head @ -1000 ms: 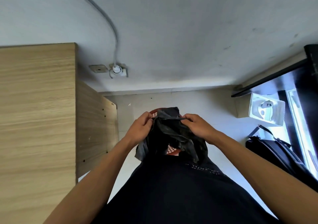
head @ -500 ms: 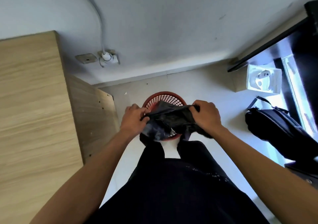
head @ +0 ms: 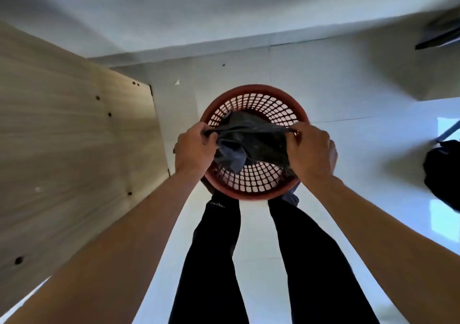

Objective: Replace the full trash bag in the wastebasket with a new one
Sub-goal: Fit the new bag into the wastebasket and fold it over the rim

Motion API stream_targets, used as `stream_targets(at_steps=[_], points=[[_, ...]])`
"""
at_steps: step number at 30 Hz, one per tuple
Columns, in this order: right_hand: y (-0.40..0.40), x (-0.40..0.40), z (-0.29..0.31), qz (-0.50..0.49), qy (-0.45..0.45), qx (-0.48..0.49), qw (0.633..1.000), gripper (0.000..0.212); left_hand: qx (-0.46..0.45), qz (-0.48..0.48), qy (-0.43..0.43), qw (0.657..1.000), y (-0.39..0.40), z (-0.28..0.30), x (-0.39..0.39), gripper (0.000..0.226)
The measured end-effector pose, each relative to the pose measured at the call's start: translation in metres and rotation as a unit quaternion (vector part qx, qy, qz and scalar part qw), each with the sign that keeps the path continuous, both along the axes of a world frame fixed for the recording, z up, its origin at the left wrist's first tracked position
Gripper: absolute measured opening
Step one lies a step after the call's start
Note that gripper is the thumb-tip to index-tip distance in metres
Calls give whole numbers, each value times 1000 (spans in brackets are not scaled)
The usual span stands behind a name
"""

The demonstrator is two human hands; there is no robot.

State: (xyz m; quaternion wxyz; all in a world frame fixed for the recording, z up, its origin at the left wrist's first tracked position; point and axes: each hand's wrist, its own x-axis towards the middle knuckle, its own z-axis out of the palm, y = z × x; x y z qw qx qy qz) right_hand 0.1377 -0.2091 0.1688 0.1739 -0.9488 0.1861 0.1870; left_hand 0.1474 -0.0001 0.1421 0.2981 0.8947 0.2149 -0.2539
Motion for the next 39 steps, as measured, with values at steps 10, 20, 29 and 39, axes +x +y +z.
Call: stream_targets(at_steps=[10,20,29,39], points=[[7,76,-83,24,-27,69,997,76,-60,60,-70,994,14,-63,89,23],[-23,87,-120,75,86,149,982,81,-60,-85,39,994,21,-92,65,36],[-36,91,-116,-10,206,149,967,67,-9,-41,-69,997,38,-90,39,11],[-82,25,-104,-158,180,124,963,40,31,-83,1,996,33,-80,-44,8]])
